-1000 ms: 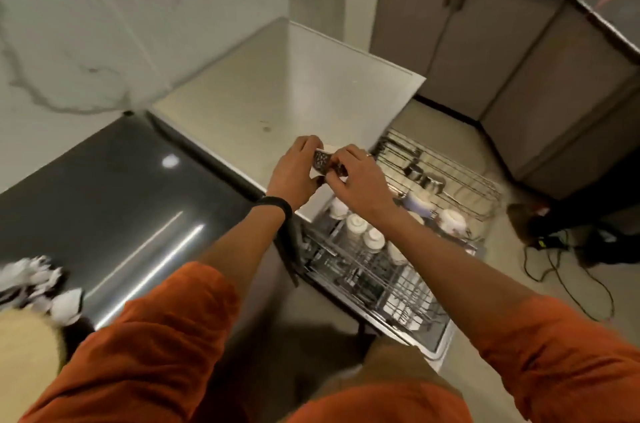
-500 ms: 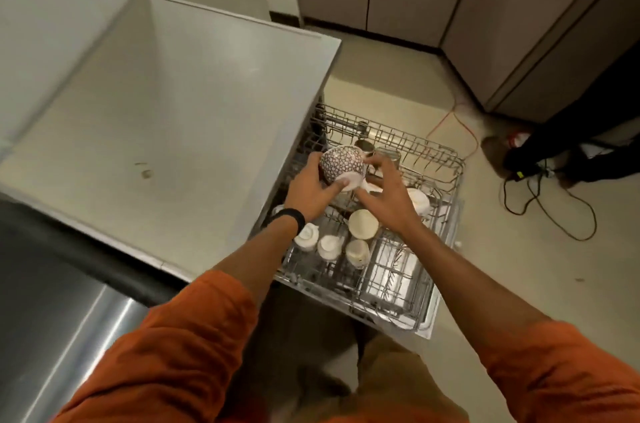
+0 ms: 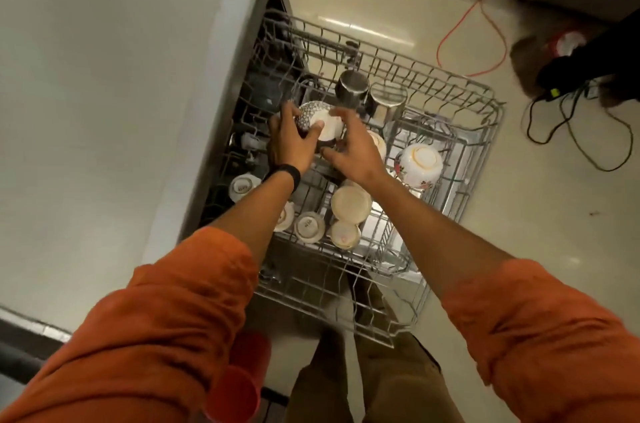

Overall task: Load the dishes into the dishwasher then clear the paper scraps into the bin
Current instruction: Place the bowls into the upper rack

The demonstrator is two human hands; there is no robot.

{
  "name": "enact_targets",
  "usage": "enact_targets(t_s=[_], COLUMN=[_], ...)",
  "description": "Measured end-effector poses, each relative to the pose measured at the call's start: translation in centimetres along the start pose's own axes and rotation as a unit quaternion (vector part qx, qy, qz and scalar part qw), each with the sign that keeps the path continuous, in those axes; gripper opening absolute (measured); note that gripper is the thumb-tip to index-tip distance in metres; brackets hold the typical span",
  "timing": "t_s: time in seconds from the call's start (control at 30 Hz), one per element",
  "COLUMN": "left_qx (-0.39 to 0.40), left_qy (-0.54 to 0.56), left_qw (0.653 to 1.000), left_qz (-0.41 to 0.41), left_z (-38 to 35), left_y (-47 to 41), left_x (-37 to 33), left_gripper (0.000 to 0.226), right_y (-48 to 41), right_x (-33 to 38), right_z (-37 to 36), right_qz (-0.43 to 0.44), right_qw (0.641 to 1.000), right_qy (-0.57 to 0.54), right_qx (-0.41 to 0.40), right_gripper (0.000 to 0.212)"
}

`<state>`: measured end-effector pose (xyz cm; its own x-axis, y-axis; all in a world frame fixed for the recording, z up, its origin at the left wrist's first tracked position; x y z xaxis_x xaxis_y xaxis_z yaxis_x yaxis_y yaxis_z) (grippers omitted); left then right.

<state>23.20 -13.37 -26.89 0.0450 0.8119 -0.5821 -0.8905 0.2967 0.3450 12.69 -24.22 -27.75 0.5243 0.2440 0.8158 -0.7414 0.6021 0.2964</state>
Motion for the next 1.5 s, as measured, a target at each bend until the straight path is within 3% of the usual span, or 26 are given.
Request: enact_targets(t_s=[0.13, 0.3, 0.63, 0.83, 0.93, 1.23, 1.5], left_qx=[0.019, 0.035, 0.036, 0.071, 0.093, 0.111, 0.081], left_qy=[-0.024, -0.012, -0.019, -0.063, -0.057, 0.021, 0.010], left_qw=[0.999, 0.999, 0.999, 0.995, 0.994, 0.993, 0.994], left_qz=[0.030, 0.020, -0.017, -0.007, -0.015, -0.045, -0.067], left_z=[-2.0, -3.3, -3.8, -4.0, -3.3, 1.0, 4.6], left_y=[-1.6, -2.0, -2.3, -1.8, 0.0, 8.5, 18.1], left_x=[2.0, 3.0, 3.8, 4.0, 3.8, 3.9, 2.3], left_gripper=[0.040, 0.045, 0.046, 0.056, 0.062, 0.048, 0.045], right_y=[-1.4, -2.3, -1.3, -0.8, 0.4, 8.2, 17.4], right_x=[-1.8, -2.0, -1.0, -0.9, -0.4, 3.3, 4.8], right_z=[-1.7, -2.7, -2.8, -3.5, -3.2, -0.9, 3.5], right_qz=[-0.016, -0.015, 0.033, 0.021, 0.014, 0.060, 0.061], right_qw=[0.998, 0.991, 0.983, 0.973, 0.972, 0.972, 0.964], right_qy=[0.053, 0.132, 0.182, 0.218, 0.213, 0.208, 0.246], right_qx=[0.014, 0.017, -0.012, 0.077, 0.093, 0.086, 0.083], right_gripper=[0.063, 0.059, 0.044, 0.063, 0.072, 0.048, 0.053])
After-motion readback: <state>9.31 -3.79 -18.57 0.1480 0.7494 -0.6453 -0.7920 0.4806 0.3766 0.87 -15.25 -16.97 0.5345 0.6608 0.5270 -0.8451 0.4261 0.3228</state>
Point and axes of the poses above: each hand's wrist, its own y-axis away from the middle knuckle, its own z-axis out of the back of the hand, x = y × z, the point moved 9 cm from there along -y, towards the middle knuckle, and after that the axes turned 7 degrees about -x, right-handed, at the moved point
